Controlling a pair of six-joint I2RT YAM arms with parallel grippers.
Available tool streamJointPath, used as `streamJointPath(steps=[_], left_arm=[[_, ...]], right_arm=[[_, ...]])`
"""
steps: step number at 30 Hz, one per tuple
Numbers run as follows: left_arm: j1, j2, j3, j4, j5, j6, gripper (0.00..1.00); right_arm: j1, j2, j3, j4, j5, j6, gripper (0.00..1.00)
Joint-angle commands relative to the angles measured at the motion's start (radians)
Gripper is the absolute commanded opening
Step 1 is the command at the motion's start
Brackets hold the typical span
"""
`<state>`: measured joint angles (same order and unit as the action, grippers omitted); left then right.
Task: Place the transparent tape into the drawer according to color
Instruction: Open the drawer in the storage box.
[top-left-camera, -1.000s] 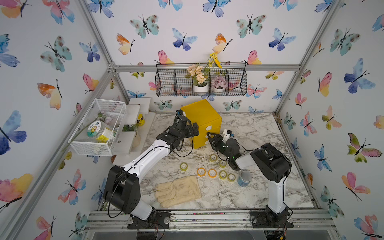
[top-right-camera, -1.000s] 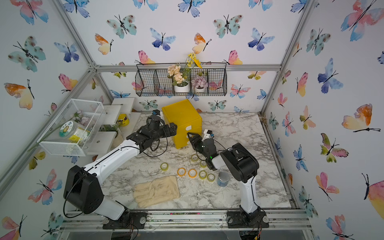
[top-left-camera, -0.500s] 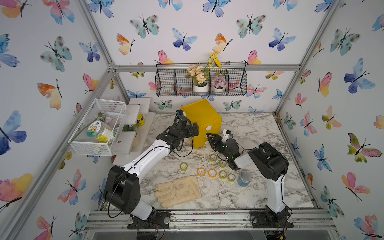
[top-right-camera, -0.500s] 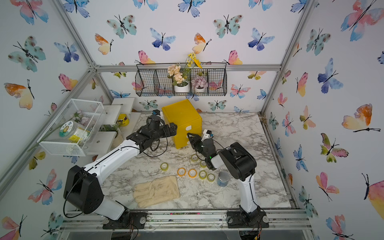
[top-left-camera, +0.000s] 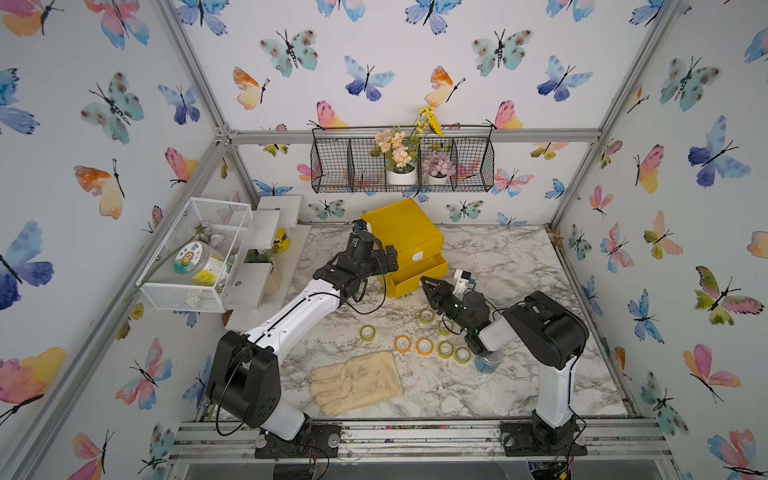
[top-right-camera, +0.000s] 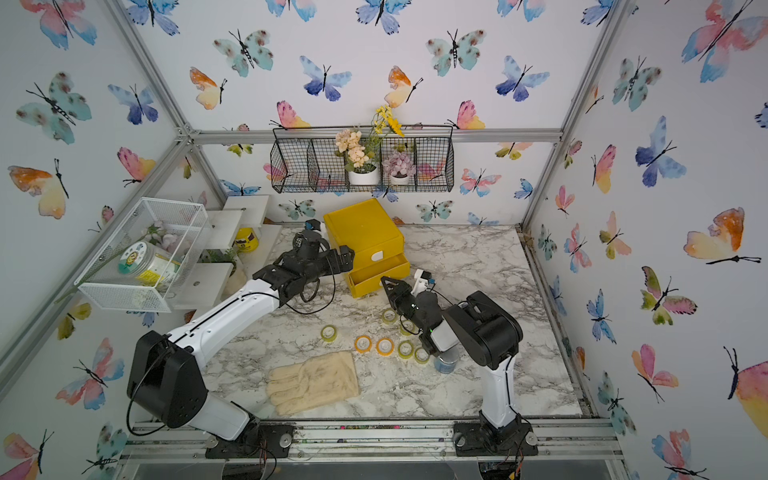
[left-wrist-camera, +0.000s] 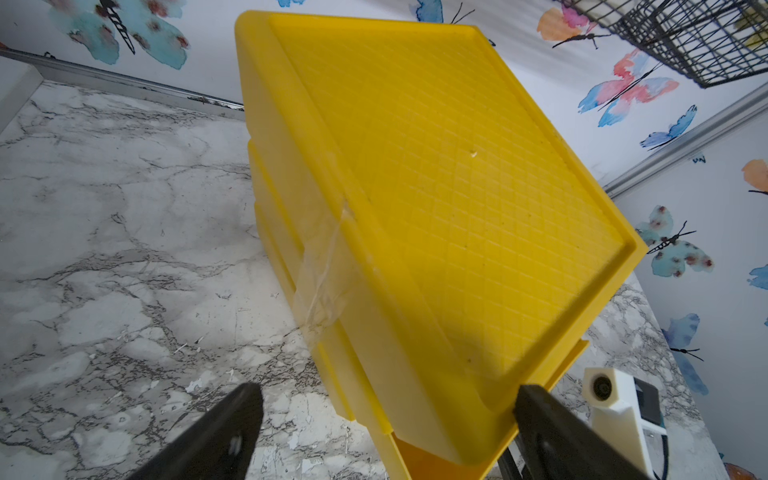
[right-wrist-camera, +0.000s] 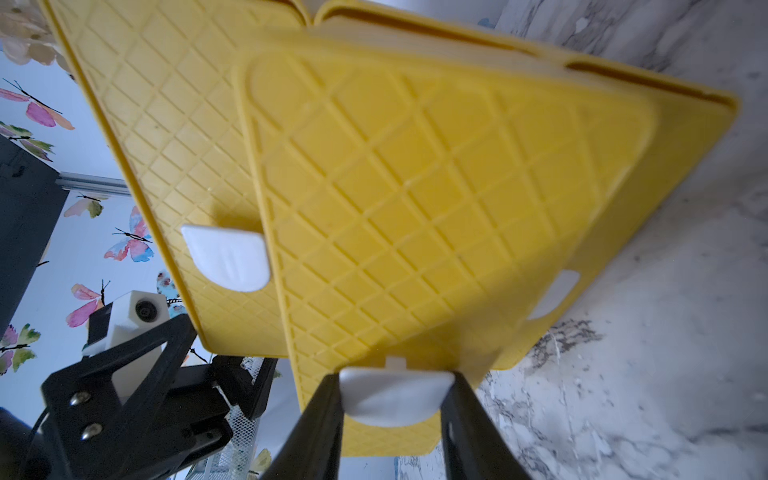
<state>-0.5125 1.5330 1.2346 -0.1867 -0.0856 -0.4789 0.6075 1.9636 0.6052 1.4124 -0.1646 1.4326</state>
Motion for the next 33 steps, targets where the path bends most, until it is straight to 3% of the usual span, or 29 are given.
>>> streamJointPath(steps=[1, 20, 28, 33], left_arm=[[-0.001, 0.026, -0.021, -0.086, 0.023, 0.019, 0.99], [0.000, 0.035, -0.015, -0.085, 0.021, 0.011, 0.99], [0.000, 0.032, -0.013, -0.086, 0.036, 0.011, 0.99], [0.000, 0.006, -0.011, -0.089, 0.046, -0.005, 0.99]], right_arm=[[-0.003, -0.032, -0.061, 0.056, -0.025, -0.007, 0.35], [0.006, -0.139, -0.229, 0.049, -0.010, 0.036, 0.35], [0.008, -0.211, -0.229, -0.031, -0.020, -0.039, 0.56], [0.008, -0.270, -0.234, -0.110, -0.027, -0.077, 0.61]])
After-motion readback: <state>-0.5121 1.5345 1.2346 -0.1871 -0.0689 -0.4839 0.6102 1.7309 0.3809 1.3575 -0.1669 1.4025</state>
